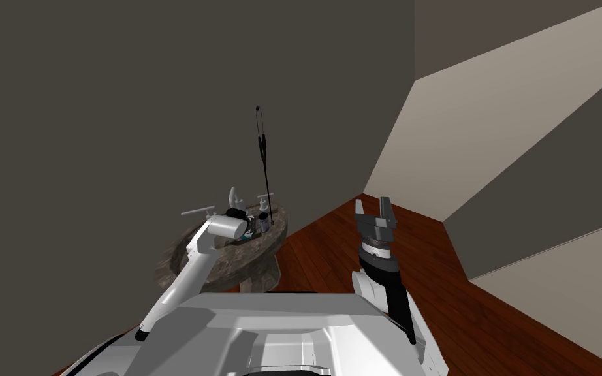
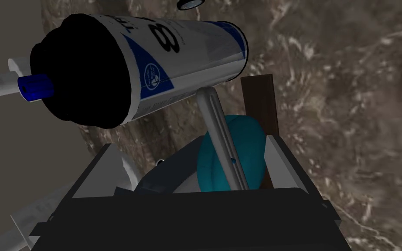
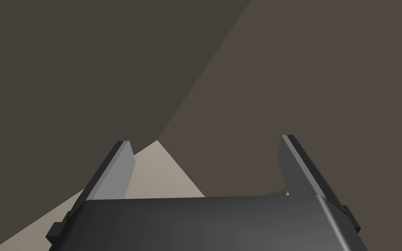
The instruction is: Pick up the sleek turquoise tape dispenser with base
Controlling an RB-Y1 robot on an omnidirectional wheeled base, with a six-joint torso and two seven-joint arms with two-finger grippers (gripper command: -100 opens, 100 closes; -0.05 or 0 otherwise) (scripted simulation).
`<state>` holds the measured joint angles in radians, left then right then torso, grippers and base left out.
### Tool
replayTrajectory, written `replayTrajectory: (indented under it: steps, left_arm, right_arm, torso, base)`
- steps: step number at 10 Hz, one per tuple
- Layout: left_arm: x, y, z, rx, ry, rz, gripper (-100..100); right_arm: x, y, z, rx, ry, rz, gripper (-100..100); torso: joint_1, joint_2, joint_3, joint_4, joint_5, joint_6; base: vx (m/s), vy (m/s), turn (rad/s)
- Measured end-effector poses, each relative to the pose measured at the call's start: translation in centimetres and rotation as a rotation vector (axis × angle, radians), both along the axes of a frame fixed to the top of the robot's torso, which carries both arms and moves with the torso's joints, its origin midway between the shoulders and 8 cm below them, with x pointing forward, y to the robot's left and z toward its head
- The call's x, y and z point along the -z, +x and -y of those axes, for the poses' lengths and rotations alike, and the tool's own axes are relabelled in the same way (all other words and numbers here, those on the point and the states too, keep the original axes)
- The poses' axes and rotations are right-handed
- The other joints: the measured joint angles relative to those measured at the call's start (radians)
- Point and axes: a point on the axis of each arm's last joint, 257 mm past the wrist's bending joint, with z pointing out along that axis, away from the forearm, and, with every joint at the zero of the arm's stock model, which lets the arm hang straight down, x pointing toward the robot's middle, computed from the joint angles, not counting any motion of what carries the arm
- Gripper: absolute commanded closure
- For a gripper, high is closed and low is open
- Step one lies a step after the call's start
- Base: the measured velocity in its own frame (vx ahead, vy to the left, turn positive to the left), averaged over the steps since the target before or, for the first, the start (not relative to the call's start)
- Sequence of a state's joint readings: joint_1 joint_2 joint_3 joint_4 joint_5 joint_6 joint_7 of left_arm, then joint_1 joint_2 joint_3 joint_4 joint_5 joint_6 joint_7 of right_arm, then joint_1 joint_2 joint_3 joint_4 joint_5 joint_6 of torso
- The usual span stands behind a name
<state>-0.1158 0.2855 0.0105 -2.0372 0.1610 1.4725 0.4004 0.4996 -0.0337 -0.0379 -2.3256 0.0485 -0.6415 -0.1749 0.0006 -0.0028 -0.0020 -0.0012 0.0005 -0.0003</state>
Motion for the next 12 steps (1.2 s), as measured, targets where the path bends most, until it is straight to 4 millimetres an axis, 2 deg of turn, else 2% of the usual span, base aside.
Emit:
replayTrajectory:
  steps: [7,8,9,11,12]
  left_arm:
    - [2.6,-3.3,-2.3,-0.056,0.048,-0.19,-100]
    - [2.7,-3.4,-2.3,-0.058,0.049,-0.196,0]
    - [2.7,-3.4,-2.3,-0.058,0.049,-0.195,-100]
    - [2.5,-1.8,-3.1,-0.034,0.06,-0.178,-100]
    - [2.9,-1.7,-3.6,-0.037,0.061,-0.19,-100]
  right_arm:
    - [0.0,0.0,0.0,0.0,0.0,0.0,0]
    - [0.0,0.0,0.0,0.0,0.0,0.0,0]
    - [0.0,0.0,0.0,0.0,0.0,0.0,0]
    - [0.0,0.0,0.0,0.0,0.0,0.0,0]
    - [0.0,0.0,0.0,0.0,0.0,0.0,0]
  torso:
    - [-0.001,0.001,0.001,0.0,0.0,0.0]
    - [0.0,0.001,0.001,0.0,0.0,0.0]
    - [0.0,0.002,0.001,0.0,0.0,0.0]
    - [-0.002,0.008,0.005,0.002,-0.001,0.0]
    - [-0.001,0.006,0.004,0.001,0.0,0.0]
  base:
    - [0.01,-0.005,0.02]
    - [0.0,0.0,0.0]
    - [-0.087,-0.031,-0.274]
    - [-0.085,-0.029,-0.075]
    - [-0.005,-0.007,0.028]
